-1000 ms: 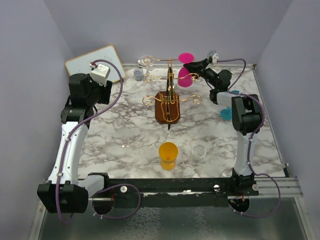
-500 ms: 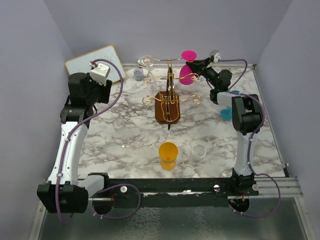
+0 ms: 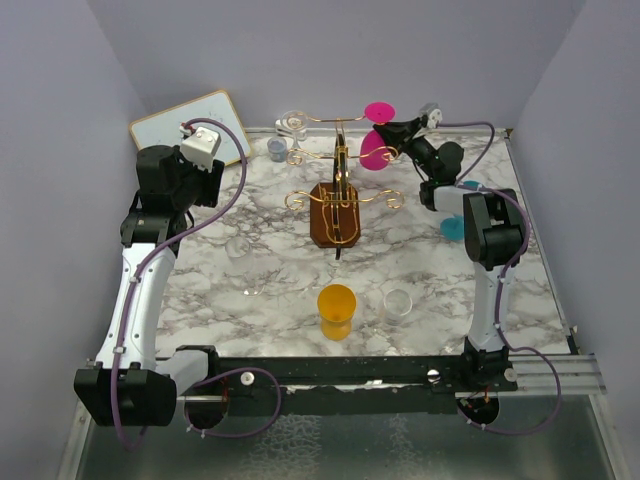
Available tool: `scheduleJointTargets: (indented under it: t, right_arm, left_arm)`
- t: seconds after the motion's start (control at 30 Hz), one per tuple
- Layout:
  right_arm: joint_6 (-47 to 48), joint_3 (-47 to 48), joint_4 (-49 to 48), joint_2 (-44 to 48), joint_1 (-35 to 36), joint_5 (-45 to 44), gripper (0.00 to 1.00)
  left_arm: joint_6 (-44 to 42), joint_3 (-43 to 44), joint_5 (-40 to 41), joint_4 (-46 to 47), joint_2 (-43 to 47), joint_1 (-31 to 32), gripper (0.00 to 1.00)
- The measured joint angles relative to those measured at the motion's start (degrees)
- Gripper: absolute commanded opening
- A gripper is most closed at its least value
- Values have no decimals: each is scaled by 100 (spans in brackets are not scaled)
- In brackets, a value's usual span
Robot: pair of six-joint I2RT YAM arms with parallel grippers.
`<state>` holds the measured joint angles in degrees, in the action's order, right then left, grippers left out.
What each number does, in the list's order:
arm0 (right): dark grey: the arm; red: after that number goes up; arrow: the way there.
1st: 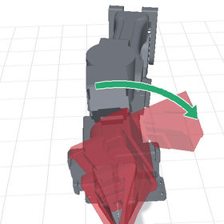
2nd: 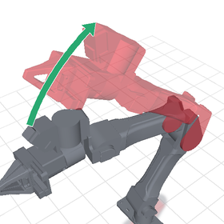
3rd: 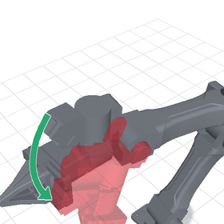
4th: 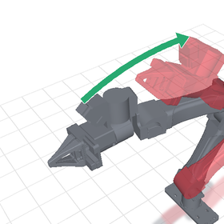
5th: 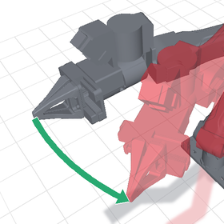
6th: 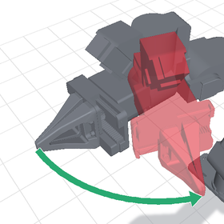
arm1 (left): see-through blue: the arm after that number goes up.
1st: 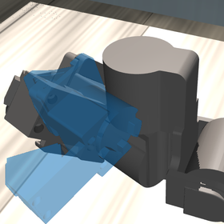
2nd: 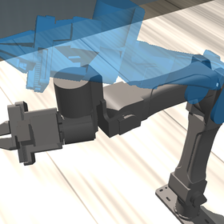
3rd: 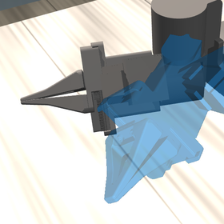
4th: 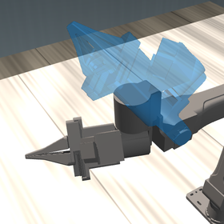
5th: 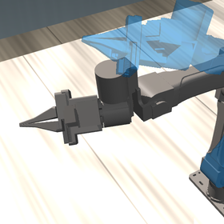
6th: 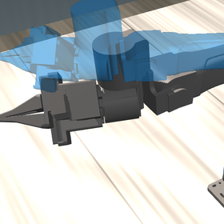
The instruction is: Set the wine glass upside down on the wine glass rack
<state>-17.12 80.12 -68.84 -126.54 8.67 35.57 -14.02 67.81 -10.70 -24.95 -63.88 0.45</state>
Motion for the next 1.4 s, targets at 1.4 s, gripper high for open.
scheduleJointTargets:
  t: [1.4]
  right_arm:
    - [-133,-507,-494,249,-92,623,34]
  left_arm:
    - [-28,-2,0,0,2,0,53]
